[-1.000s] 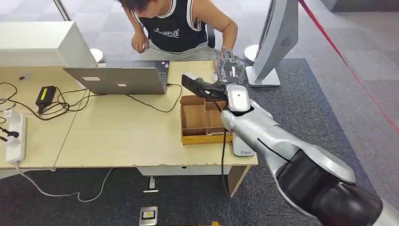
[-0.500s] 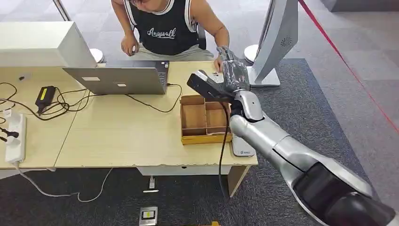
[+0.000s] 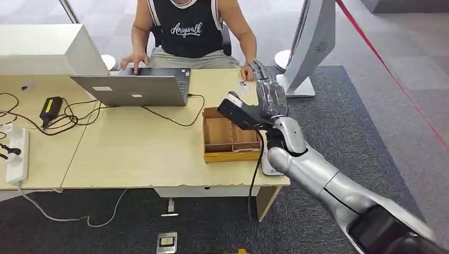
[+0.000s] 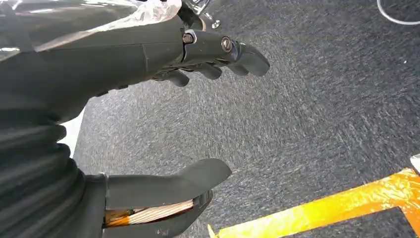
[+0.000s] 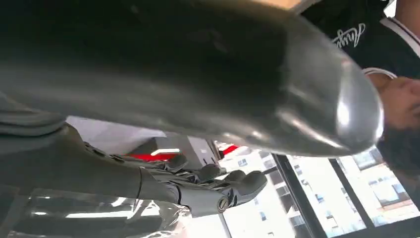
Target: Pass the card to the sensor for recognition and then transmit it.
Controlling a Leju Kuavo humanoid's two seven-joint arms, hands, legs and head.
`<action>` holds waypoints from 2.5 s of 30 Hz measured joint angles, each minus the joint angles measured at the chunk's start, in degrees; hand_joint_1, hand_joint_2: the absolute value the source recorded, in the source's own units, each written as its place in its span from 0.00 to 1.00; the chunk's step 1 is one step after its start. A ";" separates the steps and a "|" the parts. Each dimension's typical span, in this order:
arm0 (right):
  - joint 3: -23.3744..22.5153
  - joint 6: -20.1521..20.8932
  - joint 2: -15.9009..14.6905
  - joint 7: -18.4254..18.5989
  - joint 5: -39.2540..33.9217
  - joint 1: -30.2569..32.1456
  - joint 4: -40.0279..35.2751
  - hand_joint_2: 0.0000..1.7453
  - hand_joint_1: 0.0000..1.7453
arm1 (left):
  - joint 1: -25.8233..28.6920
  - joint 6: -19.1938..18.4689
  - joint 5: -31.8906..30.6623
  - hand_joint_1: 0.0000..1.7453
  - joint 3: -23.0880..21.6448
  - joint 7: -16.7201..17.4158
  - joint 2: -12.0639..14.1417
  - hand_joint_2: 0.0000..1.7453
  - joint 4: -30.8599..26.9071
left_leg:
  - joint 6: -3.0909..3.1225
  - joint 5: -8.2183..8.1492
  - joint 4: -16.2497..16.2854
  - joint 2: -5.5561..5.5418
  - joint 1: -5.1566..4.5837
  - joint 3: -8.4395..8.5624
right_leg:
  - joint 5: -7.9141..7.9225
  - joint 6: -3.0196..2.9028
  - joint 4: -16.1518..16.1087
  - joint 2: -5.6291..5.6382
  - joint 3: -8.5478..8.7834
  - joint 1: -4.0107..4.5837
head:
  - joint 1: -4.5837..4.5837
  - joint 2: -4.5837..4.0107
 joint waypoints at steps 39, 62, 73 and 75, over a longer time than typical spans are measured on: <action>2.23 20.72 -3.71 12.04 26.60 14.20 -8.52 1.00 0.00 | 0.11 0.96 0.02 0.00 1.70 0.04 0.48 1.00 0.66 | 0.01 0.00 -0.01 0.02 0.00 -0.05 | 0.00 0.00 -0.01 0.00 -0.02 0.00 | 0.00 0.00; 2.67 20.13 -3.28 12.92 27.60 13.86 -5.57 1.00 0.00 | -0.40 -0.15 0.00 0.00 1.51 0.81 0.57 1.00 0.98 | 0.01 0.00 -0.01 0.01 0.00 -0.05 | 0.00 0.00 -0.01 0.00 -0.01 0.00 | 0.00 0.02; 1.84 17.46 -0.61 9.51 23.74 12.41 0.92 1.00 0.00 | -0.56 -0.52 0.00 0.00 0.98 1.29 0.48 1.00 0.96 | 0.01 0.00 -0.01 0.02 0.00 -0.06 | 0.00 0.00 0.00 0.00 -0.02 0.00 | 0.00 0.02; 1.64 17.16 -0.06 9.13 23.39 11.85 2.28 1.00 0.00 | -0.62 -0.52 0.00 0.00 0.87 1.38 0.46 1.00 0.96 | 0.01 0.00 -0.01 0.01 0.00 -0.06 | 0.00 0.00 0.00 0.00 -0.02 0.00 | 0.00 0.02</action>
